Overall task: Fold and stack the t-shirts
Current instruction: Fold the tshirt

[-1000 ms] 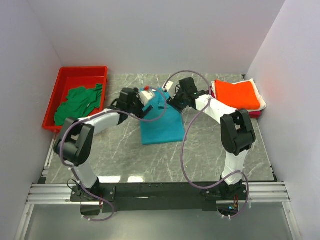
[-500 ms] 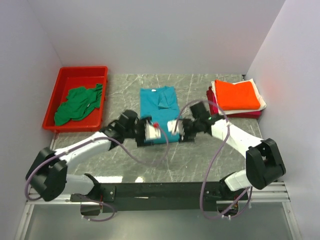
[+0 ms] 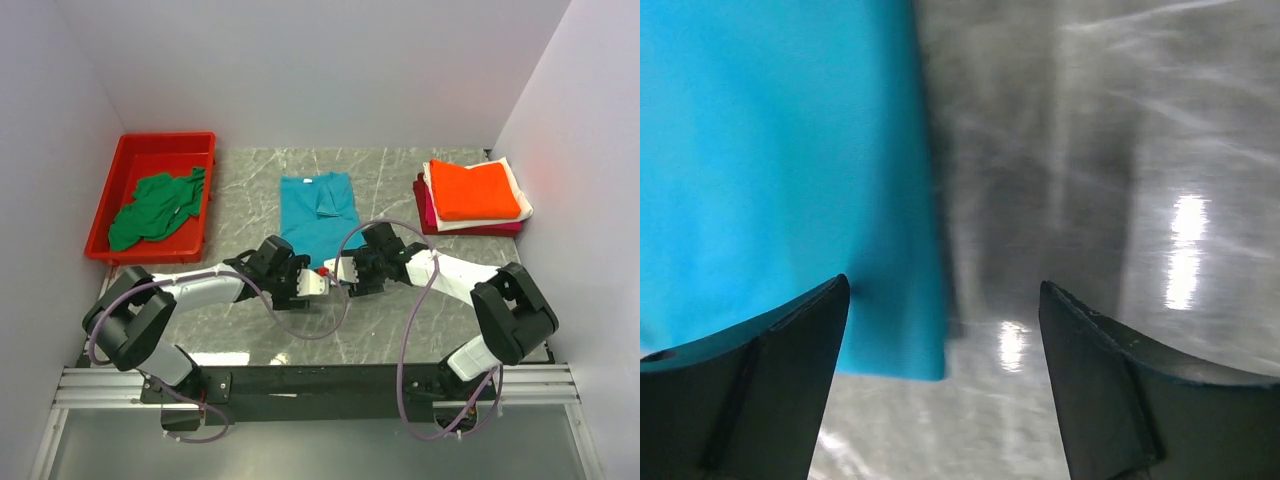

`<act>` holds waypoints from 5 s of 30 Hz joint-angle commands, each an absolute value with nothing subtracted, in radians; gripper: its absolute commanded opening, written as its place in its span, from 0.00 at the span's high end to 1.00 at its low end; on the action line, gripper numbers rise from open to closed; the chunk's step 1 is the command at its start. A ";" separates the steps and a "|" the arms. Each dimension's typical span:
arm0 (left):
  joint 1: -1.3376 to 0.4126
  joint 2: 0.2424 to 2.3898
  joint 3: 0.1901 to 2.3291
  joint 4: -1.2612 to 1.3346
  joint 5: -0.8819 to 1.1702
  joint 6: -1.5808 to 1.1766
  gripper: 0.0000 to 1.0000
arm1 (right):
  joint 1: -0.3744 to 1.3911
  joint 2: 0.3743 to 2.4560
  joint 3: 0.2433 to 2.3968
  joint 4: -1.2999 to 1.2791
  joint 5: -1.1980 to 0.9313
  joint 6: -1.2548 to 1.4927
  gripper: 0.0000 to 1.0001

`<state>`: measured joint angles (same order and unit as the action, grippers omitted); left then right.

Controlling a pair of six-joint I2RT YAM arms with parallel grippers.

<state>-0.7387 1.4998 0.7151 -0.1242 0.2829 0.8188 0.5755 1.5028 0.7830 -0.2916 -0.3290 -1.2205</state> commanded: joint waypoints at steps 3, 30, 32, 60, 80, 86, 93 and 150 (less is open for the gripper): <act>-0.687 1.526 0.707 -0.037 0.253 0.831 0.19 | 0.580 1.523 0.784 -0.229 -0.291 -1.218 0.28; -0.672 1.589 0.745 -0.087 0.313 0.836 0.99 | 0.577 1.600 0.841 -0.262 -0.282 -1.132 1.00; -0.672 1.575 0.762 -0.138 0.363 0.839 1.00 | 0.575 1.554 0.827 -0.310 -0.334 -1.143 1.00; -0.522 1.523 1.040 -0.287 0.528 0.813 1.00 | 0.431 1.462 1.179 -0.583 -0.407 -0.979 1.00; -0.322 2.003 1.482 -0.103 0.472 0.664 1.00 | 0.376 2.042 1.729 -0.382 -0.164 -0.739 1.00; -0.310 2.022 1.491 0.040 0.462 0.632 1.00 | 0.364 2.052 1.730 -0.284 -0.129 -0.698 1.00; -0.308 2.149 1.637 0.041 0.381 0.606 1.00 | 0.362 2.144 1.822 -0.261 -0.065 -0.666 1.00; -0.267 2.416 1.885 -0.176 0.614 -0.376 0.58 | 0.244 2.516 2.316 -0.756 -0.494 -0.003 0.80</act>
<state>-0.2684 2.4035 1.8378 -0.1413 0.6098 -0.3553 0.2443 2.5118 2.2925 -0.6750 -0.5751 -0.0761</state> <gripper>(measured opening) 0.416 0.200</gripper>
